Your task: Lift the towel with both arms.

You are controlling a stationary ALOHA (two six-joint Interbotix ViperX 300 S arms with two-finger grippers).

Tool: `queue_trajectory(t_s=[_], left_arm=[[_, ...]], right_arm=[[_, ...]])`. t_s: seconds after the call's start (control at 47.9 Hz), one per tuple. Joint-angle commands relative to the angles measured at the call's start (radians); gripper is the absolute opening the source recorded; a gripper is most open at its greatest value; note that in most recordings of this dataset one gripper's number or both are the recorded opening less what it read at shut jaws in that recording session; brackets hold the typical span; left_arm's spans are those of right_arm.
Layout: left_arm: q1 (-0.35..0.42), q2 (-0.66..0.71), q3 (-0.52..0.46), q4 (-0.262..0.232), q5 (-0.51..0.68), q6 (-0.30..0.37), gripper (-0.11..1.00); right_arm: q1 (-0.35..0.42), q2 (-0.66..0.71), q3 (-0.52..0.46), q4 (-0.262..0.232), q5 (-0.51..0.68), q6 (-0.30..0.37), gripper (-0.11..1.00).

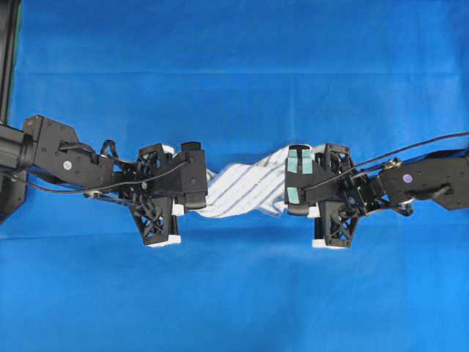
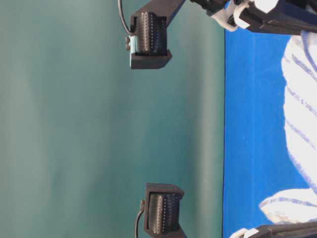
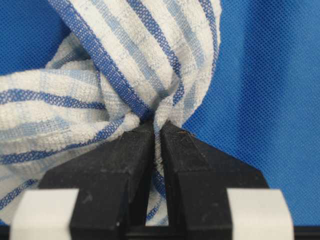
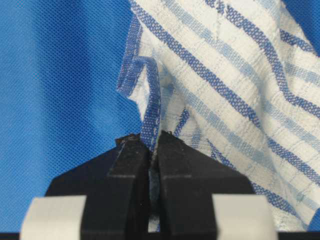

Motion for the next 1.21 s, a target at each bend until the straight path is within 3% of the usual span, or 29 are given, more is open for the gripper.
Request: queue_trajectory(t_s=[0.0,0.292,0.668,1.189], left_arm=[[0.009,-0.029,-0.014,0.002,0.021,0.0,0.03],[0.014,-0.178,-0.069,0.003,0.127,0.003,0.03],[0.041,-0.428,-0.176,0.008,0.327,0.005,0.03],[0.087,-0.518,-0.365,0.011,0.518,0.006,0.03]], right_arm=[[0.0,-0.035,-0.018,-0.002,-0.005,-0.002,0.01],[0.0,-0.169,-0.023,-0.002,0.046,-0.002,0.01],[0.0,-0.413,-0.101,-0.003,0.307,-0.041,0.01],[0.0,-0.52,-0.359,-0.005,0.54,-0.227,0.01]])
